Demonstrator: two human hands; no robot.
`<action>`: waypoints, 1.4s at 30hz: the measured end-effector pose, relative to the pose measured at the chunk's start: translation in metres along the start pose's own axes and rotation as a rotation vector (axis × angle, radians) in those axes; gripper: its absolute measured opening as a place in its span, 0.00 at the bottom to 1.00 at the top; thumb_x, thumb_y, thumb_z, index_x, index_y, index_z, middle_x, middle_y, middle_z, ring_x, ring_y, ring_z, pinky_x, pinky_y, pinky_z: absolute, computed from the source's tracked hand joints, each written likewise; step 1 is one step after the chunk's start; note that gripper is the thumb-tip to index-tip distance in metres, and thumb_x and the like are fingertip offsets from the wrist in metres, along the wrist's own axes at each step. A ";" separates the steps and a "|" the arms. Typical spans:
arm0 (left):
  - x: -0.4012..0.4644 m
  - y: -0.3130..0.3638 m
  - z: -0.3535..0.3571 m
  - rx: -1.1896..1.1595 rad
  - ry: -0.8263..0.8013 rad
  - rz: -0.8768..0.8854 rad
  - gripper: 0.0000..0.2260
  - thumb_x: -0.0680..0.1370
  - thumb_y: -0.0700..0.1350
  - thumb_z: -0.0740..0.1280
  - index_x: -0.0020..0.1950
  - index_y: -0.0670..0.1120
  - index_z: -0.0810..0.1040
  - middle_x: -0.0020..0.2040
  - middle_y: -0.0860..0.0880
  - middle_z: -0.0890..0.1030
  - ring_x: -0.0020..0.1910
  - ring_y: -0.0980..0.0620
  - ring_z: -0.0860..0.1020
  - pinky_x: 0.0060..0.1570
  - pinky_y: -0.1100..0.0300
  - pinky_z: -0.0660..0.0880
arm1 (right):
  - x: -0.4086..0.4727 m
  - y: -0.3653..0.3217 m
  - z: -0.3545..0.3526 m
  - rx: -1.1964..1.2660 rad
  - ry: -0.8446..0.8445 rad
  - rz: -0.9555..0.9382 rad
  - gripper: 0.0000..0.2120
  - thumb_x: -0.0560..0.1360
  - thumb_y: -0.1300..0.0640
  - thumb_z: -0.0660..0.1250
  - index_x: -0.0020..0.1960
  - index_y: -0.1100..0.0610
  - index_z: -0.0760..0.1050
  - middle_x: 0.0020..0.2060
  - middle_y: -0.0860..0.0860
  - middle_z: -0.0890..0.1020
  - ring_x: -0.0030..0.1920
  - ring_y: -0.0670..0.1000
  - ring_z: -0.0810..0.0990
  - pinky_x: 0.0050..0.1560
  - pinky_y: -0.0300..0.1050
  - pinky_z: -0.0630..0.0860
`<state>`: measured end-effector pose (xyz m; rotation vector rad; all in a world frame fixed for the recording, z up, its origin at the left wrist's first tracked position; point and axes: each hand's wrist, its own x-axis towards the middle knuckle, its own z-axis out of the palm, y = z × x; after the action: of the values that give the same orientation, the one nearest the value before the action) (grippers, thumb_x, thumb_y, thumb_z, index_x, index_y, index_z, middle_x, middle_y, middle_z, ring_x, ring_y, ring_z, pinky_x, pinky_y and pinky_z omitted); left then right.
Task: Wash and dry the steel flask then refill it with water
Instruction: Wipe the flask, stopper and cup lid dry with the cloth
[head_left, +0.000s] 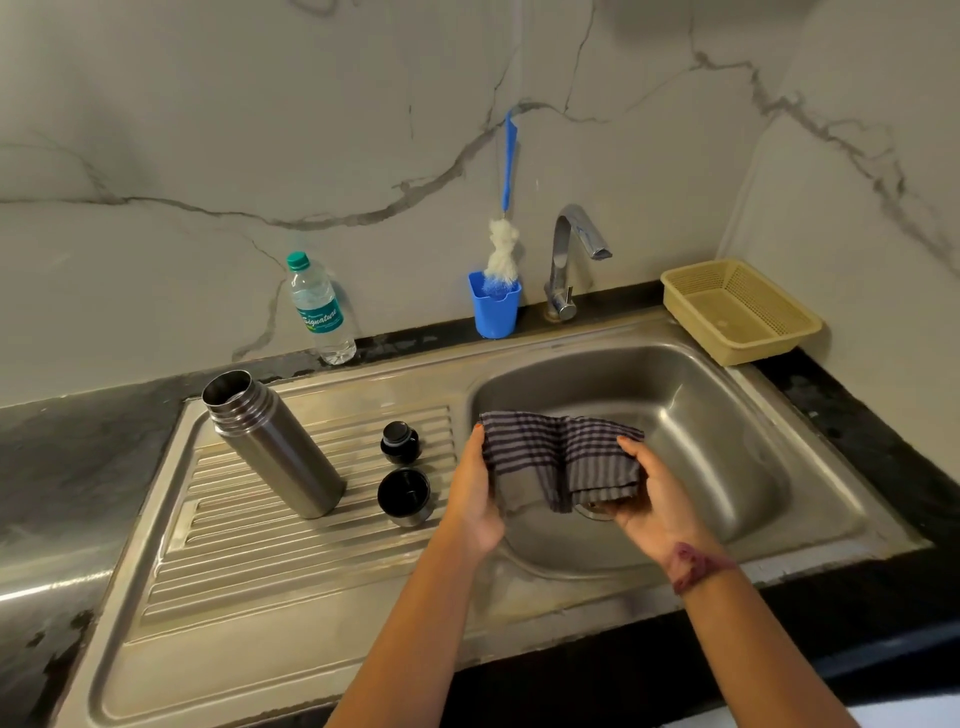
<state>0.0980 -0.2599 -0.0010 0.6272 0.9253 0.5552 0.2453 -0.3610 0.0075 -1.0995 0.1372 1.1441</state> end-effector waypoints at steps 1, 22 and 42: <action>0.002 0.002 -0.001 0.005 -0.020 -0.009 0.19 0.82 0.54 0.58 0.62 0.43 0.81 0.57 0.43 0.84 0.56 0.43 0.82 0.59 0.46 0.78 | -0.002 -0.004 -0.003 -0.035 -0.003 -0.010 0.09 0.76 0.57 0.65 0.53 0.61 0.76 0.47 0.57 0.82 0.47 0.56 0.80 0.54 0.55 0.75; 0.085 -0.001 0.164 0.974 -0.165 0.534 0.21 0.78 0.28 0.60 0.60 0.52 0.77 0.57 0.55 0.79 0.59 0.53 0.77 0.57 0.55 0.78 | 0.035 -0.125 -0.135 -0.805 0.317 -0.440 0.31 0.73 0.60 0.71 0.72 0.58 0.62 0.60 0.55 0.77 0.58 0.54 0.79 0.54 0.51 0.79; 0.222 0.042 0.346 1.897 -0.082 0.999 0.25 0.79 0.33 0.61 0.75 0.49 0.70 0.76 0.51 0.65 0.68 0.44 0.67 0.67 0.46 0.69 | 0.115 -0.258 -0.121 -0.355 0.047 -0.332 0.22 0.79 0.66 0.59 0.72 0.59 0.66 0.57 0.62 0.79 0.57 0.58 0.80 0.42 0.40 0.82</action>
<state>0.4960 -0.1678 0.0623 2.8820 0.7882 0.3304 0.5504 -0.3731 0.0398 -1.4035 -0.2144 0.8605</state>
